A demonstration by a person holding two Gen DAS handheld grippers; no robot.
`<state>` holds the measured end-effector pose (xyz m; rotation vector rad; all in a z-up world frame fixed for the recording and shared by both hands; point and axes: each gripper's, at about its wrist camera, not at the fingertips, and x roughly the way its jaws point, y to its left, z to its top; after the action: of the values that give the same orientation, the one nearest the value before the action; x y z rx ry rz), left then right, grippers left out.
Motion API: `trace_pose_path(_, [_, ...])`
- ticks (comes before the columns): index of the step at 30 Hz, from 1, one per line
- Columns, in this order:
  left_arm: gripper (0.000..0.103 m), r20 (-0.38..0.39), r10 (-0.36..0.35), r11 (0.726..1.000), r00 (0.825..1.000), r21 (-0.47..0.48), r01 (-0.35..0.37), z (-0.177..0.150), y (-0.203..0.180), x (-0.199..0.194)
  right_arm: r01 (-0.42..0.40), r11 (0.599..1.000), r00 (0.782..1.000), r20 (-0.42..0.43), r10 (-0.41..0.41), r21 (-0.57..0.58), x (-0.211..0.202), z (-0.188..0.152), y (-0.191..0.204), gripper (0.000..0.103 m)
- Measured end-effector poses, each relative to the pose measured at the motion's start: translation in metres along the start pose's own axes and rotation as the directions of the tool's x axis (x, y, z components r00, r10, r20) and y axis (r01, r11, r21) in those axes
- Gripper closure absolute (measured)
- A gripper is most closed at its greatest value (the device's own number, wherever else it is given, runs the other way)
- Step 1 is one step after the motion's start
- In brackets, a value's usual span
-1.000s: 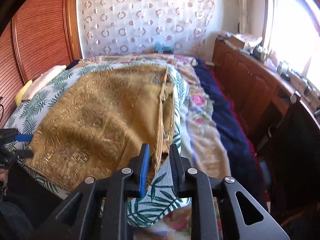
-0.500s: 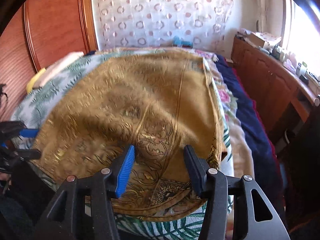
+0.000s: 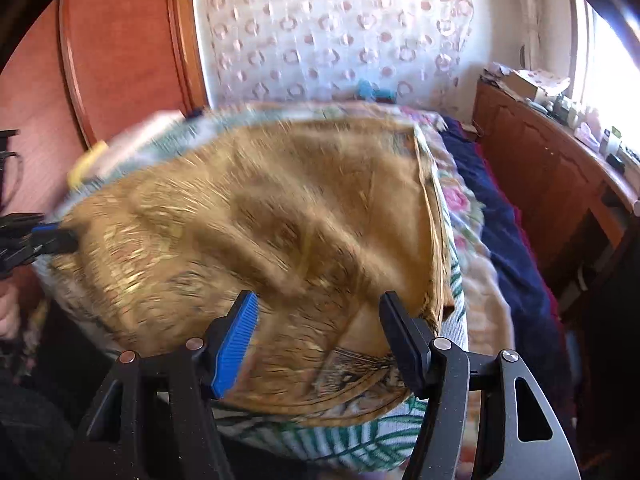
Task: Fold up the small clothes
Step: 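Grasp the shirt end with the left tool and lift it, then fold the lifted end over the shirt with the left tool while the right tool grasps and folds beside it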
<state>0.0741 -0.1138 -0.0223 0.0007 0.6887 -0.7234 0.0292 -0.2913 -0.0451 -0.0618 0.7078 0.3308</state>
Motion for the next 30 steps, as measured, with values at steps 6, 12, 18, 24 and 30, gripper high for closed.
trace_pose_path(6, [0.096,0.06,0.0,0.999,0.998,0.051,-0.003,0.039,-0.01,0.003,-0.093,0.993,0.996,0.008,0.093,-0.076,-0.026,-0.003,0.023,0.038])
trace_pose_path(12, [0.096,0.073,0.012,0.998,0.997,0.059,-0.016,0.055,-0.007,0.01,-0.11,0.99,0.991,0.06,0.116,-0.093,-0.041,-0.008,0.022,0.038])
trace_pose_path(18, [0.096,0.099,0.011,0.999,0.995,0.029,-0.014,0.064,0.001,0.009,-0.048,0.986,0.999,-0.001,0.049,-0.159,-0.015,-0.018,0.02,0.037])
trace_pose_path(24, [0.096,0.111,0.02,1.0,0.994,0.005,-0.021,0.065,0.012,0.005,0.055,0.977,0.997,-0.044,-0.065,-0.208,0.008,-0.011,0.001,0.052])
trace_pose_path(30, [0.096,0.129,0.1,0.995,0.987,-0.024,-0.098,0.076,0.036,0.011,0.064,0.965,0.998,0.017,-0.061,-0.256,0.009,0.044,-0.011,0.096])
